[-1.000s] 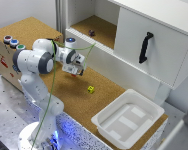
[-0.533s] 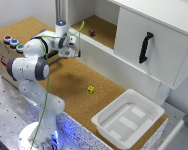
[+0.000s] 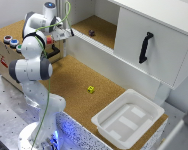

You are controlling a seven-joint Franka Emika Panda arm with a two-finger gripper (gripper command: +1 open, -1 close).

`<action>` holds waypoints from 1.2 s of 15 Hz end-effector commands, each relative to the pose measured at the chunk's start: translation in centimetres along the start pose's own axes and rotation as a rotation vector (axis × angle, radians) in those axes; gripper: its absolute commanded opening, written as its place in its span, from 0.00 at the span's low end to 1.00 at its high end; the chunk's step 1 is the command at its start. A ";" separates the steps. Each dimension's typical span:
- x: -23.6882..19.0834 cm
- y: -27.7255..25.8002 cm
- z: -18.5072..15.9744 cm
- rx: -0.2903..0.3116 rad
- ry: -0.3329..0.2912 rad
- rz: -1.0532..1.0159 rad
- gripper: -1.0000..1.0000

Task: Place the pink object on top of the drawer

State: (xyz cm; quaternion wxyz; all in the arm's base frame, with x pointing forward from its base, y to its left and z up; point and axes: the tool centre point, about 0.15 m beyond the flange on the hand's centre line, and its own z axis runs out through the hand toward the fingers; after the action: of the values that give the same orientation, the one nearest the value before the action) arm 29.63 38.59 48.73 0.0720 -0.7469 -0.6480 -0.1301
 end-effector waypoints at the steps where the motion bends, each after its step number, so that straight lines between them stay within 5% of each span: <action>1: 7.5 -1.4 0.1 0.096 -0.158 -0.180 0.00; 10: 7.8 -3.7 6.0 0.107 -0.278 -0.227 0.00; 11: 7.5 -3.8 6.4 0.115 -0.281 -0.203 1.00; 18: 6.9 -3.8 0.0 0.067 -0.205 -0.199 1.00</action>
State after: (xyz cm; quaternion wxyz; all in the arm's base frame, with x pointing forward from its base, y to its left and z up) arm 26.61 46.30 45.34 0.0424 -0.6803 -0.7293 -0.0604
